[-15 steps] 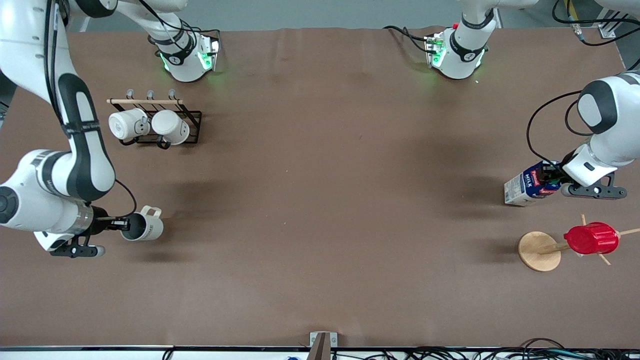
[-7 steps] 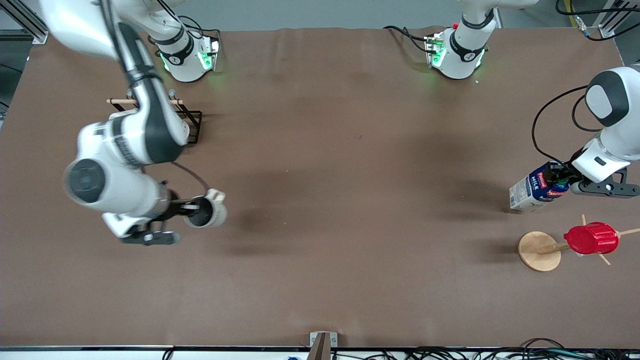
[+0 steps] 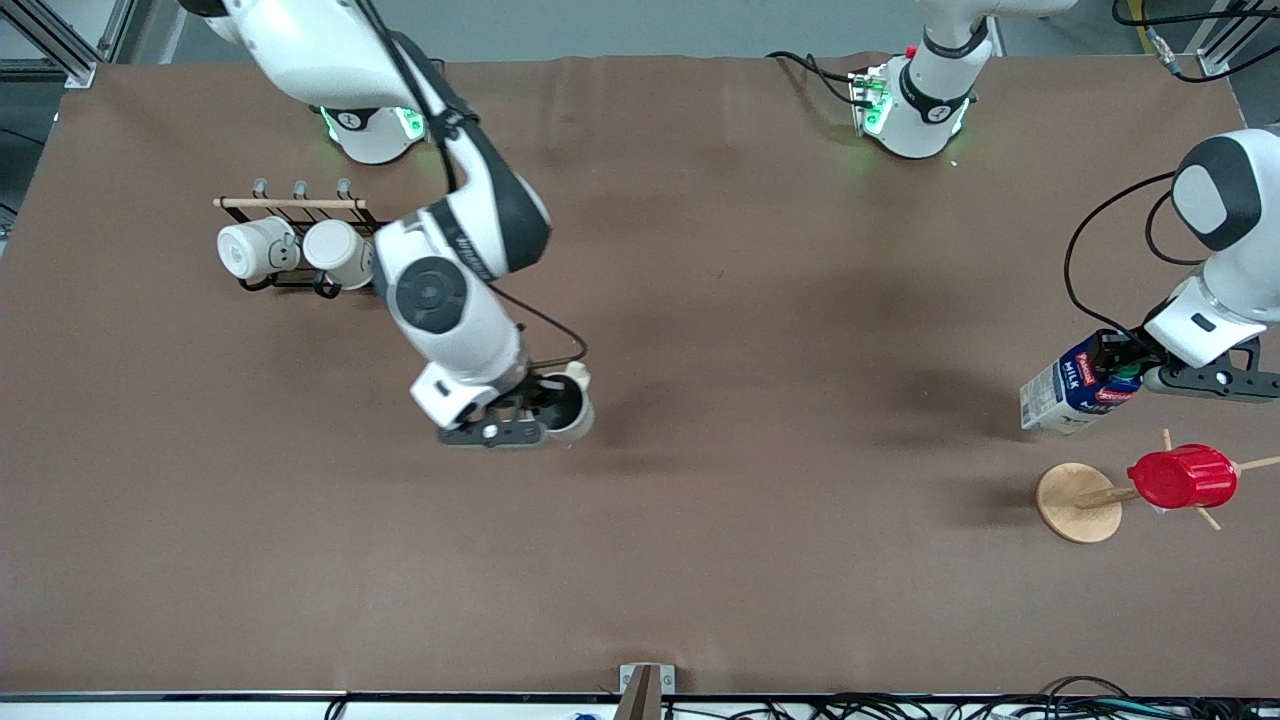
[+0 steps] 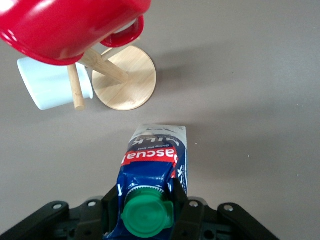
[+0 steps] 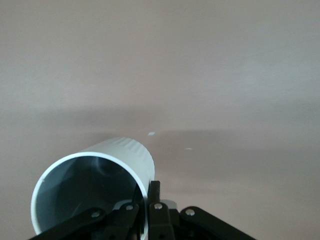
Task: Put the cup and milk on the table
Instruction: 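Carry the mug to mid-table with the right gripper while the left lifts the carton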
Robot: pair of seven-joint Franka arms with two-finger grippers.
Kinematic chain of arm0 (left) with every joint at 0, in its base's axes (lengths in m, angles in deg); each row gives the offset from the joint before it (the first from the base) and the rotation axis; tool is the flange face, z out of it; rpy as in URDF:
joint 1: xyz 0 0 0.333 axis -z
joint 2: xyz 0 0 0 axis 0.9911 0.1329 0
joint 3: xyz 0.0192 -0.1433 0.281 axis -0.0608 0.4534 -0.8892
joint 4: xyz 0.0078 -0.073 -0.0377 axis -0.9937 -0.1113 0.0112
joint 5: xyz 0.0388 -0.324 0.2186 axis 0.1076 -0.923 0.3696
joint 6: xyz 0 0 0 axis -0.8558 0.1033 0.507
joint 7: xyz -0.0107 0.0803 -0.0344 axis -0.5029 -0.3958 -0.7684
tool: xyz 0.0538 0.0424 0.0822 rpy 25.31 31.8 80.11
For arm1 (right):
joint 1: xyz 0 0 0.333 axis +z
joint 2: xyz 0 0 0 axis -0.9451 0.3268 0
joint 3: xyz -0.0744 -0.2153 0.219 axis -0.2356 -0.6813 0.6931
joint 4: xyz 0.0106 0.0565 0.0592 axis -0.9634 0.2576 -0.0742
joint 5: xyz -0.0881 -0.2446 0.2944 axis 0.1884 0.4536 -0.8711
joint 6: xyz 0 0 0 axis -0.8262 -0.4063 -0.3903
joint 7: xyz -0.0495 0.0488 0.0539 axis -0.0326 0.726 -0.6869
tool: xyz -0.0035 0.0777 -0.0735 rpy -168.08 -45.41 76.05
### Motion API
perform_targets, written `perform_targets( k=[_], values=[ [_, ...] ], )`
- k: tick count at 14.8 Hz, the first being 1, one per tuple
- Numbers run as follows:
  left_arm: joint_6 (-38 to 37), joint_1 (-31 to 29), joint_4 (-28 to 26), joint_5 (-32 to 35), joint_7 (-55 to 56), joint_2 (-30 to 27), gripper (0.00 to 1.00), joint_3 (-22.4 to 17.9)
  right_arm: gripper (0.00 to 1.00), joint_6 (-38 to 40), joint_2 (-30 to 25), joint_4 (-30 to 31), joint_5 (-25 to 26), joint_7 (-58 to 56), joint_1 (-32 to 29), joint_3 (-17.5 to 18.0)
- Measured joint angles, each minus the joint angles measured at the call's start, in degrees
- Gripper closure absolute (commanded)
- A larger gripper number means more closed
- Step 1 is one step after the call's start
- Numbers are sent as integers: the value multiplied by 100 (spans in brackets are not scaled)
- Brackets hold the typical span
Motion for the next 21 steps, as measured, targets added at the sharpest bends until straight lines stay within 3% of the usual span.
perform_targets(
  k=[6,12,13,15,21],
  values=[
    [-42,-4,227,0,0,1,100,75,95,-637,418,1,0,182,652,-10],
    [-393,2,484,0,674,70,100,688,86,-804,546,32,1,208,1165,-18],
    [-464,5,553,0,783,118,100,807,66,-814,575,38,1,215,1203,-19],
    [-497,9,647,0,963,219,100,1025,2,-829,623,41,1,254,1239,-22],
    [-510,10,710,-1,1677,303,97,1894,0,-387,387,-128,1,302,1044,-206]
  ],
)
